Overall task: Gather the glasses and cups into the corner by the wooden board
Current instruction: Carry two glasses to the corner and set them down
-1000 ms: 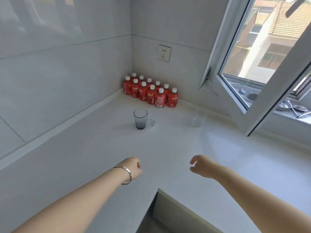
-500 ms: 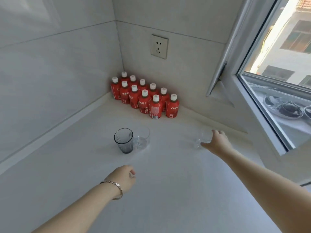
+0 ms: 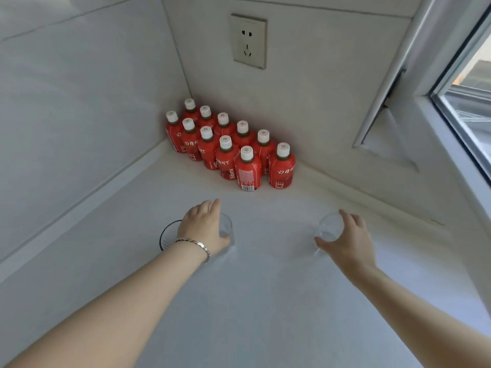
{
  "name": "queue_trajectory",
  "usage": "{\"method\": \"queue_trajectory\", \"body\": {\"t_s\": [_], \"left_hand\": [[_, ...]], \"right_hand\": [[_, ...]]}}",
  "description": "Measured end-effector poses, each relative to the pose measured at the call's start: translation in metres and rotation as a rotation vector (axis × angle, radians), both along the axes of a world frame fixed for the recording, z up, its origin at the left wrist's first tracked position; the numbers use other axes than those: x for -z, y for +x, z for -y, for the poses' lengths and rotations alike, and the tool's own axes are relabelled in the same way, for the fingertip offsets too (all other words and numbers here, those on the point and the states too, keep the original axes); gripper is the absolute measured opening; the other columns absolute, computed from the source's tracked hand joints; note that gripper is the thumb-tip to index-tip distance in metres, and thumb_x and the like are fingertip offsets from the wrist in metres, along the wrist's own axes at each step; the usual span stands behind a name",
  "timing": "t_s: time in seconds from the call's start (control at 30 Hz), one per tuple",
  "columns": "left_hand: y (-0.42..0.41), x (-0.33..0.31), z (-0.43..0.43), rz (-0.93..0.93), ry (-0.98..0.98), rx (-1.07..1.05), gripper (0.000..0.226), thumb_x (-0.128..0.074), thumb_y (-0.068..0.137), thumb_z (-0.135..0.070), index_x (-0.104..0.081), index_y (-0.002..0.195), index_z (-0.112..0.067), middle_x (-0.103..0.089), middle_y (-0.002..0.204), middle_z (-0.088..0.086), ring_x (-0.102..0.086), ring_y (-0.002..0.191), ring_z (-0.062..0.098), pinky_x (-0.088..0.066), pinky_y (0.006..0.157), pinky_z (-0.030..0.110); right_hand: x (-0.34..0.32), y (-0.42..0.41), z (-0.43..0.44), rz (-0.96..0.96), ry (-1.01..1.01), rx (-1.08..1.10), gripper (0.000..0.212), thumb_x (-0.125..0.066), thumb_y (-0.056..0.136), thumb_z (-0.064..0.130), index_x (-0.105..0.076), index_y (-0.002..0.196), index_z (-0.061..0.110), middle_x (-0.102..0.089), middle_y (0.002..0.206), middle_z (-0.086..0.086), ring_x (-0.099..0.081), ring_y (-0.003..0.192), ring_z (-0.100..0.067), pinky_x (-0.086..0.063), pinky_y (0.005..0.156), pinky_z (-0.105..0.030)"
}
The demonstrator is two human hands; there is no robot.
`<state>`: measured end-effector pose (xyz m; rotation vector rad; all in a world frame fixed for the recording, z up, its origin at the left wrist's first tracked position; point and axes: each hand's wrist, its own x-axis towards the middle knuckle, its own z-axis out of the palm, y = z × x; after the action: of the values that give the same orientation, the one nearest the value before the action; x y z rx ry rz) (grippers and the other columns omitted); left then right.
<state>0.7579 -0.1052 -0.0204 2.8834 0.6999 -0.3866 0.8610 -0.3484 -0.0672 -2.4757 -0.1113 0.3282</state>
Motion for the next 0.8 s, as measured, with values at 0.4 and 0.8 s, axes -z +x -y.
{"method": "queue_trajectory", "body": {"t_s": [0.4,0.8], "left_hand": [[-0.020,0.015,0.021,-0.086,0.068,0.184,0.084,-0.069,0.074,-0.039,-0.023,0.142,-0.021,-0.041,0.129,0.011,-0.047,0.118,0.030,-0.035,0.104,0.033],[-0.290,-0.028,0.022,0.156,-0.221,-0.370,0.083,-0.069,0.067,-0.053,-0.027,0.136,-0.034,-0.030,0.102,-0.007,-0.045,0.118,0.017,-0.047,0.092,0.027]], "right_hand": [[-0.009,-0.040,-0.028,-0.025,-0.017,-0.296,0.084,-0.074,0.074,0.029,-0.031,0.145,0.021,-0.038,0.142,0.002,-0.043,0.126,-0.022,-0.043,0.099,-0.031],[-0.068,-0.215,-0.105,0.033,-0.190,-0.998,0.086,-0.069,0.074,0.045,-0.025,0.146,0.028,-0.031,0.143,0.011,-0.041,0.127,-0.014,-0.038,0.099,-0.020]]}}
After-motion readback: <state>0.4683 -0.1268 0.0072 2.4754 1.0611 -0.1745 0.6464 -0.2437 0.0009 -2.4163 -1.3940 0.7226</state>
